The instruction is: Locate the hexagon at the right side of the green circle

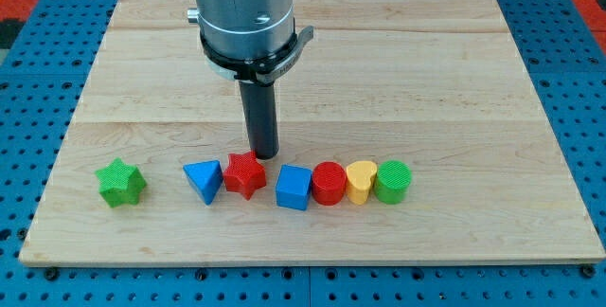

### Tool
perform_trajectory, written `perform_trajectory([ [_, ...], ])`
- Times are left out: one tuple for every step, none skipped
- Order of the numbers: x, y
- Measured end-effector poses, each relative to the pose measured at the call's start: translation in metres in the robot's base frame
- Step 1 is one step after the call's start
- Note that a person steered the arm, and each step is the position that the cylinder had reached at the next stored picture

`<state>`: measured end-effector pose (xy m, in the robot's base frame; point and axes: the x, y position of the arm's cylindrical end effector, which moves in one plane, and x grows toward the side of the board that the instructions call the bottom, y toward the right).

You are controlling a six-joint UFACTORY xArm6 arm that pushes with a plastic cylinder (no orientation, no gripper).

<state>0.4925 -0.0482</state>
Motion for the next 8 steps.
perform_trajectory([
  [0.011, 0.0],
  [0.011, -0.001],
  [-0.017, 0.012],
  [-0.076, 0.066],
  [-0.141, 0.102],
  [-0.215, 0.075],
  [-0.262, 0.038],
  [-0.268, -0.024],
])
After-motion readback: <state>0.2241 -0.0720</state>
